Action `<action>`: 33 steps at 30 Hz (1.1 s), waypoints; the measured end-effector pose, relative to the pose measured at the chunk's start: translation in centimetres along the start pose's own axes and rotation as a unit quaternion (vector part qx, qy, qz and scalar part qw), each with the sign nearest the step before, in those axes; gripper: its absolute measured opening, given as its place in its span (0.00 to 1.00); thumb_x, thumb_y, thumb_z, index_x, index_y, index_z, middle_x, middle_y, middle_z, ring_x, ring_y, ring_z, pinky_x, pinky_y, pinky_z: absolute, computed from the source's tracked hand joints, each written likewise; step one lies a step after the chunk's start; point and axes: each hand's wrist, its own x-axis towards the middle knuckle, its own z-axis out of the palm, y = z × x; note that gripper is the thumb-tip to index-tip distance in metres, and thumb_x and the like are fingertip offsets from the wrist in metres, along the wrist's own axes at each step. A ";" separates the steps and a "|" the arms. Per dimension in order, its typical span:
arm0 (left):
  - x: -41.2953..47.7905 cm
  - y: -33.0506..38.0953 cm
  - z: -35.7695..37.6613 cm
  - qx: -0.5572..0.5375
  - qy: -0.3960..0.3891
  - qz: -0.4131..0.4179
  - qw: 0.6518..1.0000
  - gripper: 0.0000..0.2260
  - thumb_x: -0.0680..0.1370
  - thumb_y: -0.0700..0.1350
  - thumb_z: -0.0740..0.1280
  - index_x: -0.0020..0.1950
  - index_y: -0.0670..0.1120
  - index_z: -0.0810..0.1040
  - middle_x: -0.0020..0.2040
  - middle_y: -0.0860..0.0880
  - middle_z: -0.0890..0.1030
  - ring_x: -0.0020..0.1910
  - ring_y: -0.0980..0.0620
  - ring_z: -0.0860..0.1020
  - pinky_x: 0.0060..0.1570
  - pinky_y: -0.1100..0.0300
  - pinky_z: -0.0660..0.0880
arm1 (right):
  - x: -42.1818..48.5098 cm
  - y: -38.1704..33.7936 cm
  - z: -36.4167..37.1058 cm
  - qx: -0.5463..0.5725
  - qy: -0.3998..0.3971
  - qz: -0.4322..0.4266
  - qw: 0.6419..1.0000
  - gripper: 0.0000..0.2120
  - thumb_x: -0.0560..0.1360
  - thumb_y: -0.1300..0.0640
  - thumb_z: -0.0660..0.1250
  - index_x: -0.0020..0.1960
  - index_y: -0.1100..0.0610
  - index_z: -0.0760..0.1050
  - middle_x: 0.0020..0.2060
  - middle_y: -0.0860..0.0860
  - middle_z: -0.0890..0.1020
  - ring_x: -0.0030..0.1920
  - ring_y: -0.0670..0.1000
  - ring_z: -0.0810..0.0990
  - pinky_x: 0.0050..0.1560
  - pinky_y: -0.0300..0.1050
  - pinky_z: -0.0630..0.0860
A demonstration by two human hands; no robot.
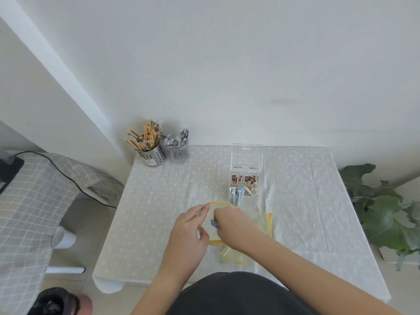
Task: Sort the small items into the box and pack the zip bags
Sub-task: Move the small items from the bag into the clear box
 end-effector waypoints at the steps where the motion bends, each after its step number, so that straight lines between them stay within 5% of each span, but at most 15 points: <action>1: 0.0 0.0 -0.1 0.003 0.005 -0.003 1.000 0.28 0.79 0.33 0.67 0.78 0.53 0.74 0.69 0.68 0.70 0.69 0.62 0.71 0.72 0.67 0.66 | -0.3 0.3 -0.3 0.041 0.032 0.007 0.999 0.09 0.78 0.60 0.62 0.54 0.57 0.79 0.47 0.53 0.83 0.47 0.56 0.84 0.43 0.46 0.79; 7: 0.3 -0.1 -0.1 0.011 0.020 -0.005 1.000 0.29 0.78 0.33 0.68 0.77 0.51 0.74 0.68 0.67 0.70 0.67 0.60 0.72 0.70 0.65 0.70 | -1.3 3.1 -1.6 0.363 0.117 0.073 0.922 0.03 0.72 0.56 0.71 0.44 0.50 0.83 0.34 0.48 0.85 0.36 0.50 0.85 0.43 0.52 0.84; 13: 0.7 -0.5 -0.1 0.021 0.024 -0.031 0.999 0.28 0.79 0.34 0.69 0.78 0.51 0.73 0.68 0.67 0.70 0.68 0.62 0.70 0.68 0.74 0.63 | -1.5 4.3 -3.4 0.539 0.148 0.068 0.827 0.04 0.76 0.66 0.72 0.49 0.62 0.84 0.39 0.57 0.87 0.42 0.57 0.88 0.49 0.50 0.85; 18: 0.7 -1.5 -0.2 0.012 0.026 -0.062 0.998 0.28 0.79 0.34 0.68 0.78 0.52 0.73 0.69 0.65 0.72 0.68 0.57 0.72 0.70 0.59 0.73 | 0.4 7.8 -5.7 0.616 0.211 0.083 0.754 0.06 0.77 0.68 0.70 0.53 0.64 0.83 0.43 0.60 0.88 0.45 0.57 0.88 0.51 0.47 0.84; 26: 0.8 -2.1 0.0 0.024 0.033 -0.077 0.996 0.29 0.79 0.33 0.68 0.78 0.52 0.73 0.70 0.63 0.73 0.68 0.57 0.72 0.70 0.60 0.72 | 7.1 14.6 -3.6 0.444 0.168 0.120 0.872 0.05 0.75 0.65 0.72 0.48 0.57 0.83 0.42 0.57 0.87 0.41 0.56 0.88 0.51 0.53 0.85; 29: 0.9 -1.8 -0.1 0.039 0.039 -0.068 0.996 0.29 0.78 0.32 0.69 0.78 0.51 0.74 0.70 0.61 0.75 0.68 0.58 0.72 0.68 0.72 0.65 | 9.1 15.4 -2.3 0.332 0.123 0.094 0.931 0.06 0.75 0.62 0.73 0.47 0.52 0.82 0.41 0.48 0.85 0.36 0.54 0.86 0.46 0.51 0.84; 33: 1.2 -1.5 -0.2 0.048 0.054 -0.042 0.996 0.30 0.76 0.30 0.71 0.76 0.48 0.76 0.69 0.58 0.76 0.67 0.58 0.72 0.68 0.77 0.60 | 10.8 16.1 -0.7 0.242 0.072 0.053 0.966 0.05 0.75 0.57 0.73 0.50 0.49 0.83 0.45 0.45 0.85 0.39 0.41 0.81 0.45 0.39 0.79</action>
